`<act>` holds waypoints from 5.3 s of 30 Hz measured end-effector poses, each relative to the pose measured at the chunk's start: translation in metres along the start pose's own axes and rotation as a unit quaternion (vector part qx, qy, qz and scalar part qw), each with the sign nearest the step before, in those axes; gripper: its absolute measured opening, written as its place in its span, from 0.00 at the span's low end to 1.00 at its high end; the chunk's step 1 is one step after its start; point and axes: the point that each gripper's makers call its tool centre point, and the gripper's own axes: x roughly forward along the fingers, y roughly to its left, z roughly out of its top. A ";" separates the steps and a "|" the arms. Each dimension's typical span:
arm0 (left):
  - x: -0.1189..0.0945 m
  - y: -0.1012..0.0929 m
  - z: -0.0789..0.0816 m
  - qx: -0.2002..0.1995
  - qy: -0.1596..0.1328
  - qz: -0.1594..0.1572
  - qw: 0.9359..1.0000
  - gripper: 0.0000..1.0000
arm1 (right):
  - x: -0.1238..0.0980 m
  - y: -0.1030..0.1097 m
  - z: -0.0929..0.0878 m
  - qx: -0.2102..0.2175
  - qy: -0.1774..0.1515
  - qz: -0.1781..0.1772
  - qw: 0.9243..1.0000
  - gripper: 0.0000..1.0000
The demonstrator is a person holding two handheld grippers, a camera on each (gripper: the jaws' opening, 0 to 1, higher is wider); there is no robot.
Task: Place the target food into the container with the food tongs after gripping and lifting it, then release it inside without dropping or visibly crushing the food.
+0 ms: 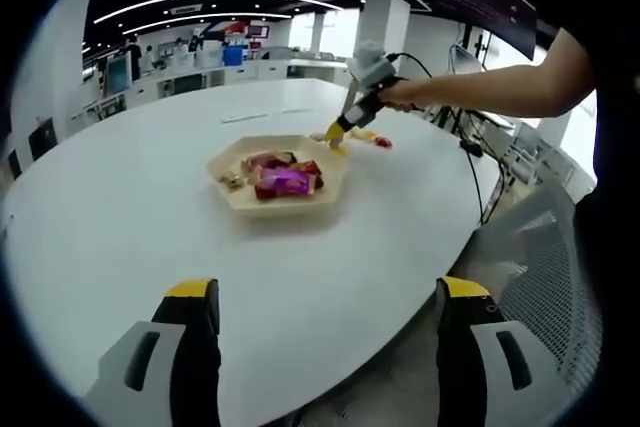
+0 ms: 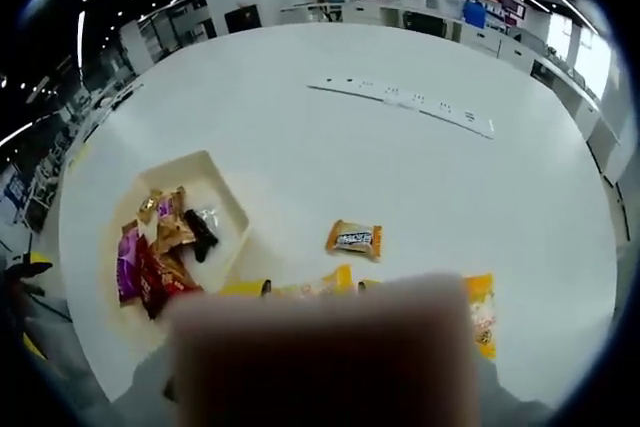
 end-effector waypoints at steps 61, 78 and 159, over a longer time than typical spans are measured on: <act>-0.004 -0.002 0.008 0.022 -0.022 -0.001 1.000 0.85 | -0.110 0.000 0.065 -0.001 -0.090 -0.030 0.995 0.23; -0.003 -0.003 0.006 0.029 -0.018 -0.004 0.999 0.84 | -0.152 0.013 0.100 -0.029 -0.123 -0.037 0.991 0.23; -0.005 0.000 0.009 0.028 -0.026 0.005 0.999 0.83 | -0.207 0.171 0.151 -0.101 -0.231 0.196 0.948 0.25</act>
